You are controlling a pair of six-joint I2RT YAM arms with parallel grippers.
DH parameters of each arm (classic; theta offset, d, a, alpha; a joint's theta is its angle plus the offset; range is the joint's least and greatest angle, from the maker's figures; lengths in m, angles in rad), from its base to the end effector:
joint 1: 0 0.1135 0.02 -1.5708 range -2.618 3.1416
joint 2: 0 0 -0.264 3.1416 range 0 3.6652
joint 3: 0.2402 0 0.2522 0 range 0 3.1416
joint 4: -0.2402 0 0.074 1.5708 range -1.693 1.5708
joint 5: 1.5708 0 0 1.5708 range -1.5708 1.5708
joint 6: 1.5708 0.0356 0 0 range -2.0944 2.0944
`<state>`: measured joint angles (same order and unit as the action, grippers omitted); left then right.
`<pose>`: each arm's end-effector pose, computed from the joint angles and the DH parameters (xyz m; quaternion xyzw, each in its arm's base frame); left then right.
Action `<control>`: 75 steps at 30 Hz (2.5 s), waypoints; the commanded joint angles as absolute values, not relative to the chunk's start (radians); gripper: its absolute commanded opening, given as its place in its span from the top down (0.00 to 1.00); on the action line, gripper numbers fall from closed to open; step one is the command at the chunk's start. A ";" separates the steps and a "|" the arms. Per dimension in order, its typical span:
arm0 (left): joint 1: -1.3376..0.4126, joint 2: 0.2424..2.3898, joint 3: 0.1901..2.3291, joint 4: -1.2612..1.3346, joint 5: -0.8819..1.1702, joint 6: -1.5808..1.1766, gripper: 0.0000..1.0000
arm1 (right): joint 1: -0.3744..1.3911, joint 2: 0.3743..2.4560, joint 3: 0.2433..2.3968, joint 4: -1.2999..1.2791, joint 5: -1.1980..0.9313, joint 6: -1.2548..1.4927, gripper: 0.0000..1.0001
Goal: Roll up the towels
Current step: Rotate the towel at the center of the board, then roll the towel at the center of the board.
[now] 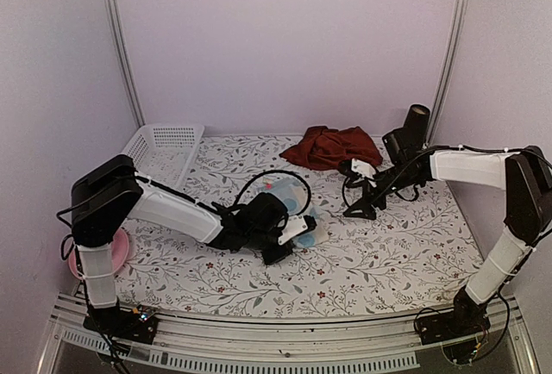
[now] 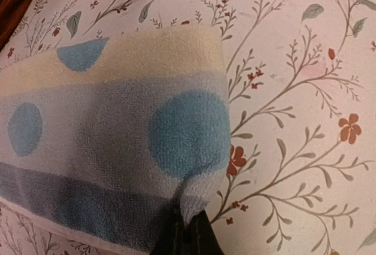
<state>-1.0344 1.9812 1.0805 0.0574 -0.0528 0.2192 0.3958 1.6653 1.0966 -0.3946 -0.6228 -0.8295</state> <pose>0.2047 -0.3406 0.1190 0.5404 0.7622 -0.1183 0.3363 0.3079 0.1512 0.2105 -0.5973 0.6904 0.2243 0.3410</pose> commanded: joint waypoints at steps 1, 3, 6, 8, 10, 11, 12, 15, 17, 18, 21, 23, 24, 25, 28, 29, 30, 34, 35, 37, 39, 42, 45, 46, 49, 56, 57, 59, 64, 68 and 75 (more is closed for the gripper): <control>-1.040 1.915 1.010 0.069 0.006 0.181 1.00 | 0.505 1.576 0.968 -0.318 -0.633 -1.028 0.01; -1.039 1.903 0.992 0.063 0.011 0.173 0.99 | 0.553 1.553 0.904 -0.272 -0.620 -1.093 0.01; -1.038 1.891 0.969 0.063 0.014 0.168 0.98 | 0.614 1.554 0.867 -0.218 -0.585 -1.138 0.01; -1.036 1.884 0.954 0.068 0.008 0.164 0.96 | 0.657 1.575 0.868 -0.186 -0.534 -1.124 0.01; -1.033 1.875 0.940 0.075 0.005 0.164 0.95 | 0.696 1.598 0.859 -0.154 -0.476 -1.113 0.01; -1.032 1.869 0.929 0.080 0.007 0.163 0.95 | 0.716 1.606 0.850 -0.124 -0.444 -1.111 0.01; -1.031 1.862 0.924 0.082 0.008 0.162 0.95 | 0.730 1.615 0.843 -0.097 -0.414 -1.104 0.01; -1.030 1.838 0.893 0.094 0.019 0.164 0.95 | 0.768 1.653 0.842 -0.048 -0.327 -1.089 0.00; -1.027 1.823 0.875 0.101 0.033 0.163 0.95 | 0.796 1.676 0.839 -0.025 -0.277 -1.086 0.04; -1.024 1.817 0.867 0.102 0.039 0.160 0.95 | 0.810 1.686 0.835 -0.011 -0.251 -1.091 0.06; -1.014 1.804 0.844 0.106 0.053 0.154 0.95 | 0.855 1.718 0.826 0.017 -0.203 -1.105 0.13; -1.006 1.792 0.823 0.121 0.070 0.143 0.95 | 0.876 1.736 0.825 0.036 -0.179 -1.105 0.17; -1.003 1.786 0.812 0.132 0.080 0.138 0.95 | 0.885 1.746 0.825 0.040 -0.166 -1.105 0.19; -1.001 1.780 0.800 0.145 0.089 0.136 0.95 | 0.894 1.755 0.824 0.053 -0.147 -1.104 0.21; -0.989 1.761 0.766 0.185 0.113 0.120 0.95 | 0.914 1.771 0.818 0.082 -0.100 -1.106 0.29; -0.985 1.754 0.756 0.197 0.122 0.115 0.95 | 0.920 1.774 0.816 0.093 -0.088 -1.106 0.33; -0.979 1.748 0.746 0.208 0.127 0.110 0.95 | 0.923 1.777 0.813 0.104 -0.075 -1.103 0.37; -0.954 1.729 0.710 0.251 0.175 0.094 0.95 | 0.938 1.778 0.793 0.139 -0.045 -1.116 0.53; -0.949 1.729 0.704 0.257 0.182 0.091 0.94 | 0.942 1.774 0.784 0.145 -0.042 -1.125 0.54; -0.941 1.733 0.696 0.268 0.188 0.089 0.94 | 0.951 1.766 0.772 0.159 -0.038 -1.140 0.54; -0.935 1.737 0.690 0.279 0.195 0.086 0.94 | 0.964 1.756 0.757 0.172 -0.035 -1.152 0.45; -0.935 1.744 0.690 0.287 0.206 0.084 0.93 | 0.986 1.748 0.743 0.196 -0.008 -1.170 0.33; -0.934 1.747 0.687 0.302 0.213 0.079 0.93 | 1.001 1.719 0.729 0.202 -0.003 -1.198 0.30; -0.933 1.749 0.686 0.305 0.214 0.079 0.93 | 1.005 1.710 0.725 0.199 -0.013 -1.200 0.30; -0.933 1.763 0.690 0.313 0.219 0.074 0.93 | 1.013 1.710 0.729 0.185 -0.021 -1.199 0.31; -0.928 1.769 0.687 0.318 0.227 0.071 0.93 | 1.017 1.790 0.756 0.189 0.017 -1.179 0.44; -0.928 1.767 0.683 0.321 0.232 0.070 0.93 | 1.017 1.799 0.758 0.190 0.024 -1.175 0.47; -0.927 1.765 0.679 0.324 0.240 0.071 0.93 | 1.017 1.814 0.766 0.192 0.043 -1.170 0.54; -0.925 1.747 0.670 0.311 0.255 0.093 0.88 | 1.016 1.832 0.782 0.173 0.046 -1.154 0.82; -0.924 1.721 0.653 0.305 0.275 0.115 0.61 | 1.017 1.825 0.805 0.093 -0.002 -1.143 0.96; -0.924 1.681 0.628 0.324 0.333 0.147 0.26 | 1.017 1.830 0.864 -0.068 -0.096 -1.125 0.96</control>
